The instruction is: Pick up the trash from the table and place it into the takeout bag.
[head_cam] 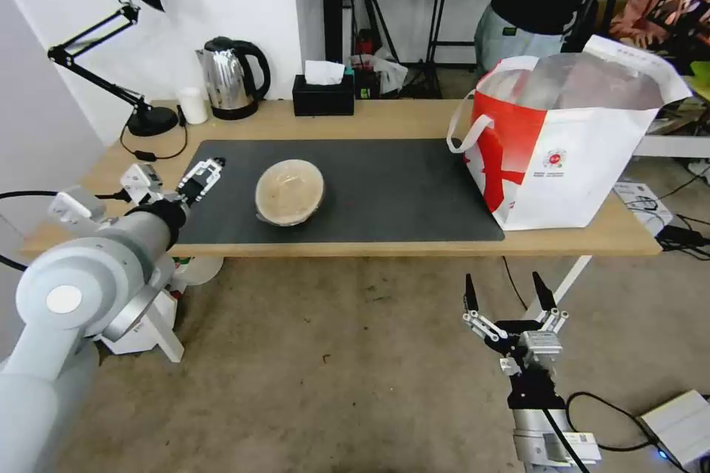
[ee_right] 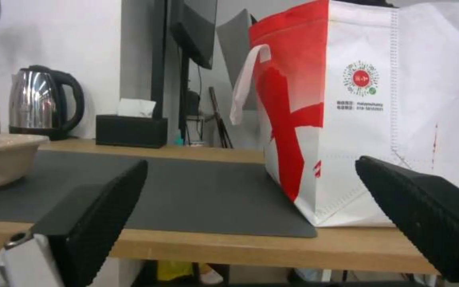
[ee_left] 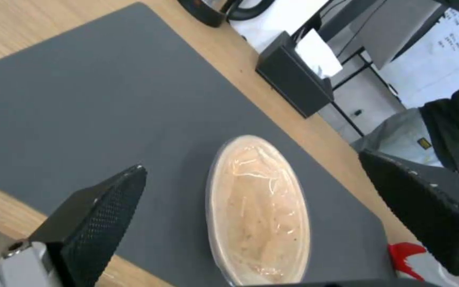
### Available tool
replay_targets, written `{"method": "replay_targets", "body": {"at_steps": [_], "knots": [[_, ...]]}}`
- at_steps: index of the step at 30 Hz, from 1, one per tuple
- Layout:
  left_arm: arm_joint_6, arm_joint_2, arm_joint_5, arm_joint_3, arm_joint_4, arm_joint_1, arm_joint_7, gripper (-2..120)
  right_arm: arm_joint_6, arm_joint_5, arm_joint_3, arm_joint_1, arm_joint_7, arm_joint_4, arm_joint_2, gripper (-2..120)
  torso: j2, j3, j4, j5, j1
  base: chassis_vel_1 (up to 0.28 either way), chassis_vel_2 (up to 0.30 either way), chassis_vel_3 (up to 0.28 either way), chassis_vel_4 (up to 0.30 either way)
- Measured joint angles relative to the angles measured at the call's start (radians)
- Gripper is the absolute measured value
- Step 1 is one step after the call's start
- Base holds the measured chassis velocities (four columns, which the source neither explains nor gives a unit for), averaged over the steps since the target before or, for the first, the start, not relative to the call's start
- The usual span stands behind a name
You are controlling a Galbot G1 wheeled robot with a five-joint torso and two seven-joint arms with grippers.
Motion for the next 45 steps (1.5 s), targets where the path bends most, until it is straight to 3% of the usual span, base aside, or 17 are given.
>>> {"method": "replay_targets", "body": {"at_steps": [25, 34, 45], "knots": [[0.002, -0.006, 0.0, 0.072, 0.059, -0.061, -0.001, 100, 0.0, 0.0, 0.0, 0.0, 0.0, 0.0, 0.0, 100, 0.0, 0.0, -0.0001, 0.0, 0.0, 0.0, 0.0, 0.0, 0.0], [0.037, -0.005, -0.123, 0.089, 0.079, -0.114, -0.042, 100, 0.0, 0.0, 0.0, 0.0, 0.0, 0.0, 0.0, 100, 0.0, 0.0, -0.0001, 0.0, 0.0, 0.0, 0.0, 0.0, 0.0], [0.061, -0.01, -0.163, 0.111, 0.11, -0.139, -0.053, 100, 0.0, 0.0, 0.0, 0.0, 0.0, 0.0, 0.0, 100, 0.0, 0.0, -0.0001, 0.0, 0.0, 0.0, 0.0, 0.0, 0.0]]}}
